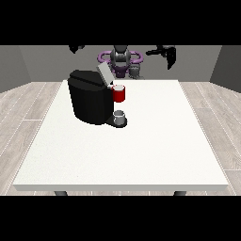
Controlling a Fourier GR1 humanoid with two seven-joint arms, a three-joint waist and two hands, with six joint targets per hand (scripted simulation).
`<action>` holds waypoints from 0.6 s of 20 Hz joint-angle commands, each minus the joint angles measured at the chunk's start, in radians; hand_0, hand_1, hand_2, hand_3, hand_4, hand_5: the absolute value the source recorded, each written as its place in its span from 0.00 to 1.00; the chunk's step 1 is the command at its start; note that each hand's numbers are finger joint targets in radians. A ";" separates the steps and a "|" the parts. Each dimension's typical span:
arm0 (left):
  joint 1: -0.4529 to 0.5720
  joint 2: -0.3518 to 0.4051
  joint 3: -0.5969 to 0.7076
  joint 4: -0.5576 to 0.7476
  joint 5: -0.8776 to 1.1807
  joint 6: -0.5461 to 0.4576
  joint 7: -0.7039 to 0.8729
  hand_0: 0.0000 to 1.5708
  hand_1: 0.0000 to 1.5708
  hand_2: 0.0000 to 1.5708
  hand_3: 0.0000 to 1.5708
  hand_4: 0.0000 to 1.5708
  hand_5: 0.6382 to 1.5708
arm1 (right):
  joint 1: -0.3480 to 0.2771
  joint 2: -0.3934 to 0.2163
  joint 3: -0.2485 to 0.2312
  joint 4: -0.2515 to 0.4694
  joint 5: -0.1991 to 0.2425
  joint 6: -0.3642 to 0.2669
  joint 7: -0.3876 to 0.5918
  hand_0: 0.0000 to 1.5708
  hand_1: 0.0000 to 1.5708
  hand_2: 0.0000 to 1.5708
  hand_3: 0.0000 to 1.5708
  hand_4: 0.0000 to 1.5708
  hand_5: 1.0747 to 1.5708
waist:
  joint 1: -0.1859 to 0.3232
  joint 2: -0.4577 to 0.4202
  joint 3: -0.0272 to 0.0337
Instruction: Insert the coffee pod into the coffee machine and close the lid
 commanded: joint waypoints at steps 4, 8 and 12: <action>0.070 -0.056 -0.022 -0.140 0.079 -0.017 0.055 0.00 0.00 0.00 0.00 0.00 1.00 | -0.068 -0.007 0.024 0.023 0.048 0.005 0.010 0.00 0.00 0.00 0.00 0.15 1.00 | 0.077 0.030 0.0006; 0.163 -0.058 -0.085 -0.265 0.109 -0.006 0.052 0.00 0.00 0.00 0.00 0.13 1.00 | -0.092 -0.030 -0.005 0.033 0.011 0.073 -0.012 0.00 0.00 0.00 0.00 0.00 1.00 | 0.051 0.073 0.0005; 0.228 -0.074 -0.152 -0.324 0.161 0.002 0.094 0.00 0.00 0.00 0.00 0.00 1.00 | -0.168 -0.049 -0.027 0.095 0.004 0.080 0.055 0.00 0.00 0.00 0.00 0.00 1.00 | 0.096 0.074 0.0005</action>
